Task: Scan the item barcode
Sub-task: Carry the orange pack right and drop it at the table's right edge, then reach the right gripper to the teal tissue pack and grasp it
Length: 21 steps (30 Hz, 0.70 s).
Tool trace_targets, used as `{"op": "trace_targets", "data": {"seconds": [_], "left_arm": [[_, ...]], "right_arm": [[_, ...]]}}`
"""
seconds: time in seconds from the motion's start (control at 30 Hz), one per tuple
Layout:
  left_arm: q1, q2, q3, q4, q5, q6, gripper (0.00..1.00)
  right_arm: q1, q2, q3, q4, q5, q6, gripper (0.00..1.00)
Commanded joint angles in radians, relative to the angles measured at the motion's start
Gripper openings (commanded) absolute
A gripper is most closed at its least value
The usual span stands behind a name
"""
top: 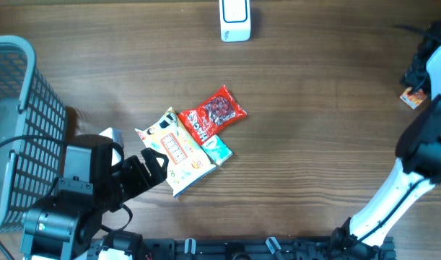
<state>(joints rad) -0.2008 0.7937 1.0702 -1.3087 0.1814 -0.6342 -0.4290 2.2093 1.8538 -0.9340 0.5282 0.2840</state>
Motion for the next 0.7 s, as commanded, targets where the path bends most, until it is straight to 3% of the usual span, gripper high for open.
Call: {"op": "trace_targets", "data": {"seconds": [0.0, 0.03, 0.1, 0.17, 0.27, 0.37, 0.47, 0.57, 0.67], "left_arm": [[0.003, -0.002, 0.002, 0.003, 0.005, -0.006, 1.0], [0.003, -0.002, 0.002, 0.003, 0.005, -0.006, 1.0], [0.003, -0.002, 0.002, 0.003, 0.005, -0.006, 1.0], [0.003, -0.002, 0.002, 0.003, 0.005, -0.006, 1.0], [0.003, -0.002, 0.002, 0.003, 0.005, -0.006, 1.0], [0.003, -0.002, 0.002, 0.003, 0.005, -0.006, 1.0], [0.003, -0.002, 0.002, 0.003, 0.005, -0.006, 1.0], [0.003, -0.002, 0.002, 0.003, 0.005, -0.006, 1.0], [0.003, -0.002, 0.002, 0.003, 0.005, -0.006, 1.0]], "right_arm": [[0.067, -0.302, 0.012, 0.056, -0.5, 0.007, 1.0], [0.093, -0.389, 0.012, 0.058, -0.814, 0.005, 1.0], [0.162, -0.457, 0.011, 0.03, -1.207, -0.037, 1.0], [0.262, -0.457, 0.006, -0.024, -1.35, -0.132, 1.0], [0.464, -0.42, -0.05, -0.092, -1.265, -0.176, 1.0], [0.726, -0.349, -0.201, -0.045, -1.201, -0.169, 1.0], [0.885, -0.244, -0.316, 0.043, -1.103, -0.063, 1.0], [0.964, -0.129, -0.344, 0.017, -1.099, -0.031, 0.71], [0.985, -0.085, -0.346, -0.061, -1.013, -0.031, 0.62]]}}
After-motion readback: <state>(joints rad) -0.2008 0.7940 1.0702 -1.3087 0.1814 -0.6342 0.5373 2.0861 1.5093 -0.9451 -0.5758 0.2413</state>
